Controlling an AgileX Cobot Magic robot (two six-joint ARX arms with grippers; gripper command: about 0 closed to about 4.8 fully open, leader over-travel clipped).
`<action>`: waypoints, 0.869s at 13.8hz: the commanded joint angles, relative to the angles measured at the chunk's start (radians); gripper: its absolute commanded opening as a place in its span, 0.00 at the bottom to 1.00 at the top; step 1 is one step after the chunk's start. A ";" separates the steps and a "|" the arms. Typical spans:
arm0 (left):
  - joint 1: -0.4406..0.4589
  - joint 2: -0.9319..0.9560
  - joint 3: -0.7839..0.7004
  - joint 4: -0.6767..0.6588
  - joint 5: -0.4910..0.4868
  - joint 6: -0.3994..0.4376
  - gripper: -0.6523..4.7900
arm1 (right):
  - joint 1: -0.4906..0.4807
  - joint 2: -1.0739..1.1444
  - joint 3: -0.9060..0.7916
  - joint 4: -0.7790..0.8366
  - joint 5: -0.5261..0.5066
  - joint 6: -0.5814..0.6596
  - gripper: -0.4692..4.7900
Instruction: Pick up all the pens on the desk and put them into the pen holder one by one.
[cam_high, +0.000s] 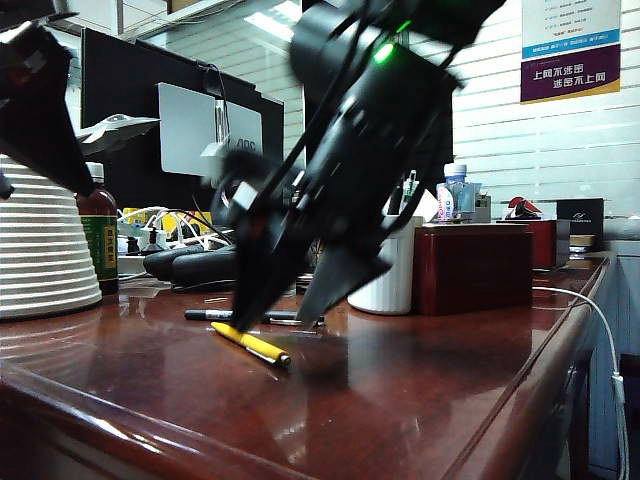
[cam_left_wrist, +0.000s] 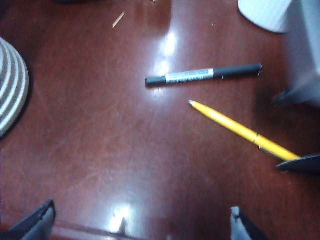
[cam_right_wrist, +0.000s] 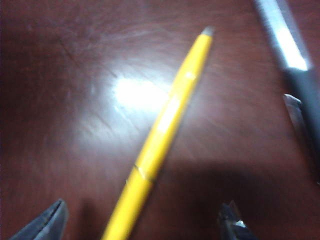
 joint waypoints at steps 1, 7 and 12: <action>0.000 -0.001 0.005 -0.041 -0.003 -0.003 1.00 | 0.018 0.027 0.009 0.078 0.017 0.027 0.83; 0.000 -0.001 0.005 -0.104 -0.003 -0.003 1.00 | 0.024 0.098 0.009 0.118 0.040 0.058 0.78; 0.000 -0.001 0.005 -0.125 -0.003 -0.003 1.00 | 0.031 0.114 0.009 0.027 0.088 0.056 0.08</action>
